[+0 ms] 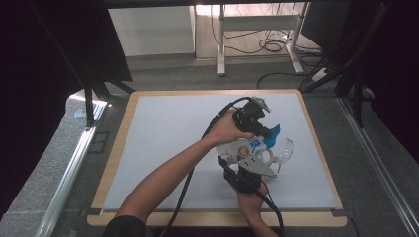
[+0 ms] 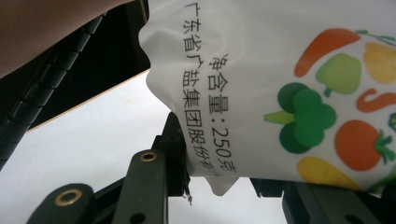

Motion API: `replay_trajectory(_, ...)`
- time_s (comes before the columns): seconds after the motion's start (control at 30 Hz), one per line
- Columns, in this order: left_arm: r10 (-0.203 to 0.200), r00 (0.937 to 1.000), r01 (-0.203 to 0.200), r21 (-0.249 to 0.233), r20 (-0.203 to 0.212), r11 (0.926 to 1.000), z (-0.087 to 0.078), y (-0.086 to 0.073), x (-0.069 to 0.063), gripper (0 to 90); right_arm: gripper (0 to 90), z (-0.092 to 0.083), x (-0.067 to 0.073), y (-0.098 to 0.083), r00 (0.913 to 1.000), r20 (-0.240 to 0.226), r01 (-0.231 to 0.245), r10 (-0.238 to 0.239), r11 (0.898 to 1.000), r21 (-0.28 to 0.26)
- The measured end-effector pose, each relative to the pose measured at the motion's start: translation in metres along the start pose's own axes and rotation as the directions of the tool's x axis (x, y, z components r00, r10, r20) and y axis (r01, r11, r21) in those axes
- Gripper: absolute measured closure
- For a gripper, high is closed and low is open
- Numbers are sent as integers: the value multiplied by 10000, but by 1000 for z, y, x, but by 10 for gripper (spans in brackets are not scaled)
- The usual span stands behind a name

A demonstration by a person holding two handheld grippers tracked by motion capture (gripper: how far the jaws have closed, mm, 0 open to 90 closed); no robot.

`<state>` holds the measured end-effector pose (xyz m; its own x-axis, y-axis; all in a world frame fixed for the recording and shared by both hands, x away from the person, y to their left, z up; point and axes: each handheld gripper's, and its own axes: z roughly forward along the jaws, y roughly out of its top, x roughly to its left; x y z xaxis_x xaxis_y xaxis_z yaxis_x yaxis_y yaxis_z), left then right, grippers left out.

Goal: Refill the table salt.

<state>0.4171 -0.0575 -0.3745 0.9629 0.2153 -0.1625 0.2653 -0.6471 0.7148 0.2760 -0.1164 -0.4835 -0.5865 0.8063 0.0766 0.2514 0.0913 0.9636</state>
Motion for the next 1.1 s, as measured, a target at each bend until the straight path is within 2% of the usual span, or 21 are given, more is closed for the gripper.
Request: replay_trajectory(1.1, 8, 10000, -7, 48, -20, 10000, 2, 2, 0, 900, 635, 0, -2, 0, 9997, -64, -223, 223, 9997, -91)
